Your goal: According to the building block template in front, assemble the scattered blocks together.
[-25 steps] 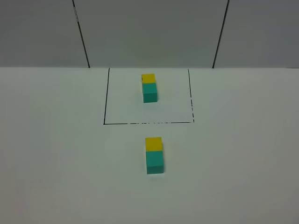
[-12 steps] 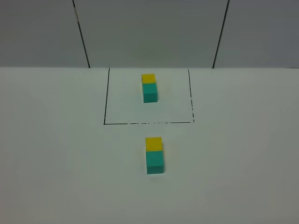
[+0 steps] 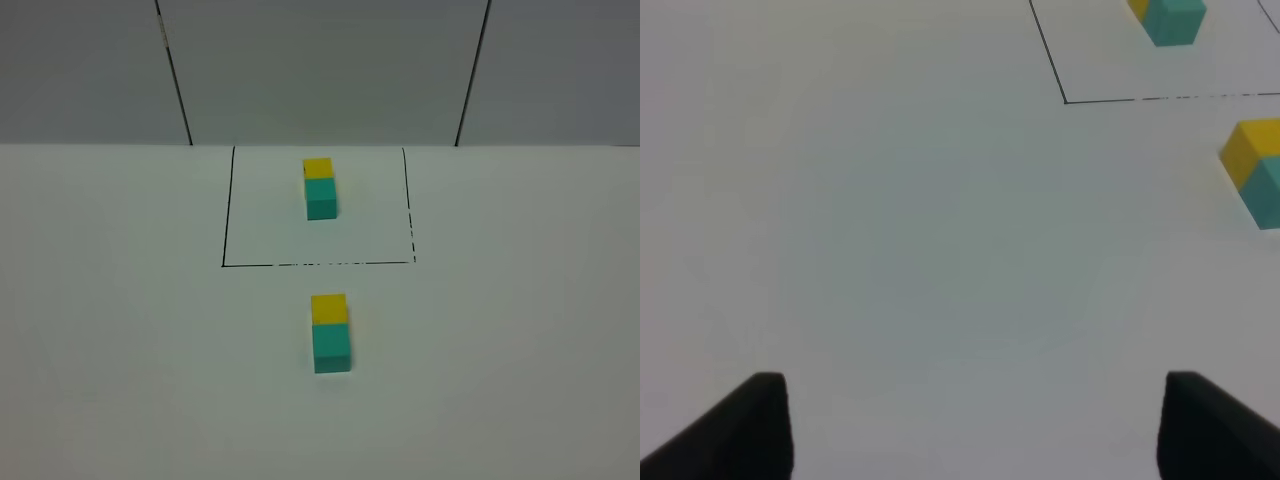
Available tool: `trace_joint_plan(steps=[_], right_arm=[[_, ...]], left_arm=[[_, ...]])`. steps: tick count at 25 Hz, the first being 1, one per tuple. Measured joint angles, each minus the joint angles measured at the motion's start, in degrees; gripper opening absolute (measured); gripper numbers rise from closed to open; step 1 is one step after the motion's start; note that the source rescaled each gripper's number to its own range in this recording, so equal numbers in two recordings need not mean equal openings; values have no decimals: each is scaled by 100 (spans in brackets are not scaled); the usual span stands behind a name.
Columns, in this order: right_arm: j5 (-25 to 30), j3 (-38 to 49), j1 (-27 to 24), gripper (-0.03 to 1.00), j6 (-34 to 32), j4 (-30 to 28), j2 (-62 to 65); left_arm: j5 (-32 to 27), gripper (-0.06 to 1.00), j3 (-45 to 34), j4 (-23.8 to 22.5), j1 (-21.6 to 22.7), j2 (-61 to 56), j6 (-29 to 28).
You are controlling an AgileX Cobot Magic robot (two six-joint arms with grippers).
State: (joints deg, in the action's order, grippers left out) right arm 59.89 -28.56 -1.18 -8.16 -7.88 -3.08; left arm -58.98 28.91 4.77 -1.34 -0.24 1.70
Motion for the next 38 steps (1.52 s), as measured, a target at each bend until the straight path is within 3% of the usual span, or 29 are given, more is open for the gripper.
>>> trace_joint_plan(steps=[38], right_arm=[[0, 2, 0, 81, -18, 10, 1]], left_arm=[[0, 87, 0, 0, 0, 0, 0]])
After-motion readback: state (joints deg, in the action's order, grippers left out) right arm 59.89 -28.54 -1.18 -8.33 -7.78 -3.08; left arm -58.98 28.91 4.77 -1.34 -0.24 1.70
